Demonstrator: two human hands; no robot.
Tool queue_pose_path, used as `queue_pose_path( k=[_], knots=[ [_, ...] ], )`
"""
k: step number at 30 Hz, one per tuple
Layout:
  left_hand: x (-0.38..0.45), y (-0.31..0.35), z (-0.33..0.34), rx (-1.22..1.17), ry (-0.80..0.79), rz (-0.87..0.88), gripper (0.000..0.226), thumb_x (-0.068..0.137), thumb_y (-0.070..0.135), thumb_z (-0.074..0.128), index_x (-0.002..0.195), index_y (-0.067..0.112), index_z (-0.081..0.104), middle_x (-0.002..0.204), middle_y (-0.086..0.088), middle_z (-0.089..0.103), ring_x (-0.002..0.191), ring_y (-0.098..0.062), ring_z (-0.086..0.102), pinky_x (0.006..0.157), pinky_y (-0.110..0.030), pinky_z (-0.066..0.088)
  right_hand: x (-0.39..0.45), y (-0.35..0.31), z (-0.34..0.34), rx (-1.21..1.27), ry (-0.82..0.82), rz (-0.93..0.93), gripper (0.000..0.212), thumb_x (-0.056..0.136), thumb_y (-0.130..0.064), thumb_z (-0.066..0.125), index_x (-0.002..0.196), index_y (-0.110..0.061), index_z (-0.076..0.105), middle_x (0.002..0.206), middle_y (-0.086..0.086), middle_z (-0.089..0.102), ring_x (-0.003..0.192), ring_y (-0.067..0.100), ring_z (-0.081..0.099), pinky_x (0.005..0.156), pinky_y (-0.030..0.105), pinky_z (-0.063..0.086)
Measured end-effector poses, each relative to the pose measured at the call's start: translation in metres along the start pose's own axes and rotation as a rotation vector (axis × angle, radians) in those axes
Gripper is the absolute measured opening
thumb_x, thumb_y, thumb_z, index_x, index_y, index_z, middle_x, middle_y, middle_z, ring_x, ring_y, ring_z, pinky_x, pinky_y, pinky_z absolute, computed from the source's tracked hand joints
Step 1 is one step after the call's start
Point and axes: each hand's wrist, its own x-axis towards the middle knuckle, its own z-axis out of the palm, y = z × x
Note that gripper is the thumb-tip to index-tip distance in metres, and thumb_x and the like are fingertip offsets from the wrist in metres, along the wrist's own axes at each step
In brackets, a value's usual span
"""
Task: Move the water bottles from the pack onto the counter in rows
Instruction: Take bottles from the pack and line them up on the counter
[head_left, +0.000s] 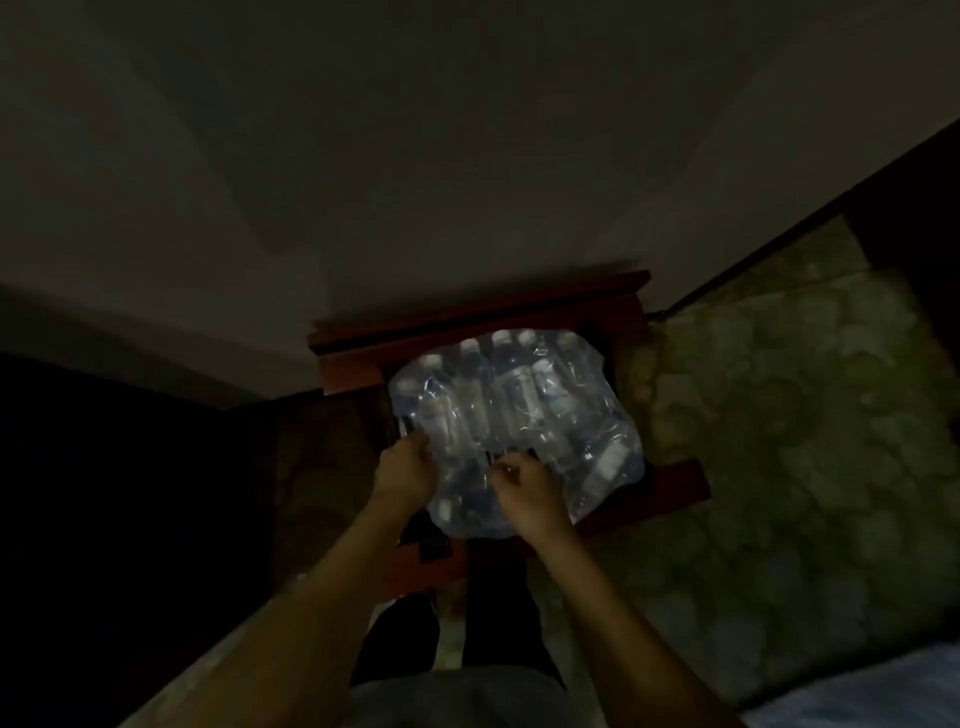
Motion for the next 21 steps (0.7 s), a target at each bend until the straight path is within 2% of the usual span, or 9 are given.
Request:
queue_pose_path(
  k=[5,6,8,10,13,14,16,19,21],
  knots=[
    [0.030,-0.005,0.014,-0.055,0.020,-0.186,0.027,0.098,0.006,0.044,0.110,-0.004,0.066,0.112,-0.021,0.067,0.099,-0.033,0.066,0.079,-0.034,0.054,0.031,0.015,0.000,-0.057,0.093,0.008,0.021,0.097,-0.021,0.049,0.106,-0.013,0.066,0.105,0.007,0.067,0.097,0.024,0.062,0.078,0.030,0.046],
    [0.034,-0.007,0.018,-0.091,0.009,-0.219,0.027,0.098,0.007,0.046,0.112,-0.003,0.067,0.112,-0.020,0.067,0.096,-0.032,0.067,0.079,-0.035,0.055,0.037,0.019,0.001,-0.071,0.104,0.016,0.022,0.097,-0.022,0.048,0.108,-0.014,0.065,0.108,0.008,0.067,0.099,0.025,0.063,0.082,0.032,0.048],
    [0.040,-0.010,0.023,-0.164,-0.040,-0.274,0.025,0.098,0.015,0.053,0.112,-0.002,0.067,0.103,-0.018,0.067,0.079,-0.024,0.066,0.068,-0.031,0.055,0.048,0.025,0.004,-0.093,0.106,0.024,0.021,0.097,-0.021,0.049,0.108,-0.012,0.065,0.111,0.011,0.067,0.103,0.028,0.063,0.090,0.038,0.050],
    [0.049,-0.015,0.030,-0.266,-0.097,-0.330,0.026,0.095,0.021,0.062,0.105,-0.002,0.068,0.095,-0.016,0.067,0.070,-0.019,0.063,0.063,-0.029,0.055,0.056,0.033,0.007,-0.084,0.111,0.023,0.018,0.096,-0.013,0.051,0.101,-0.004,0.065,0.107,0.017,0.067,0.102,0.032,0.063,0.089,0.038,0.050],
    [0.061,-0.021,0.043,-0.388,-0.160,-0.399,0.023,0.088,0.024,0.071,0.082,0.002,0.066,0.095,-0.019,0.068,0.084,-0.028,0.067,0.087,-0.042,0.058,0.059,0.040,0.013,-0.093,0.165,0.038,0.018,0.094,-0.005,0.049,0.099,0.003,0.063,0.102,0.022,0.065,0.099,0.033,0.062,0.081,0.031,0.044],
    [0.062,-0.022,0.046,-0.399,-0.171,-0.411,0.025,0.087,0.026,0.072,0.077,0.004,0.064,0.094,-0.018,0.068,0.088,-0.030,0.068,0.090,-0.044,0.057,0.059,0.042,0.016,-0.103,0.185,0.037,0.019,0.094,-0.006,0.048,0.102,0.003,0.063,0.103,0.022,0.064,0.100,0.032,0.061,0.080,0.030,0.043],
    [0.065,-0.020,0.052,-0.422,-0.153,-0.415,0.027,0.086,0.029,0.072,0.082,0.003,0.065,0.097,-0.017,0.069,0.095,-0.033,0.069,0.091,-0.045,0.057,0.058,0.044,0.022,-0.090,0.174,0.052,0.023,0.095,-0.009,0.047,0.109,0.002,0.061,0.107,0.021,0.063,0.103,0.034,0.061,0.082,0.030,0.043],
    [0.064,-0.018,0.053,-0.451,-0.137,-0.431,0.040,0.084,0.031,0.074,0.105,-0.002,0.068,0.109,-0.019,0.069,0.101,-0.034,0.068,0.091,-0.045,0.057,0.059,0.045,0.027,-0.040,0.130,0.112,0.030,0.096,-0.012,0.049,0.121,0.001,0.058,0.118,0.020,0.061,0.111,0.034,0.058,0.087,0.031,0.042],
    [0.057,-0.014,0.047,-0.444,-0.117,-0.447,0.043,0.081,0.032,0.076,0.110,0.001,0.067,0.110,-0.017,0.069,0.099,-0.031,0.068,0.083,-0.038,0.058,0.061,0.043,0.028,-0.013,0.146,0.143,0.031,0.097,-0.017,0.051,0.122,0.000,0.058,0.119,0.019,0.061,0.112,0.034,0.058,0.085,0.031,0.042]
  ],
)
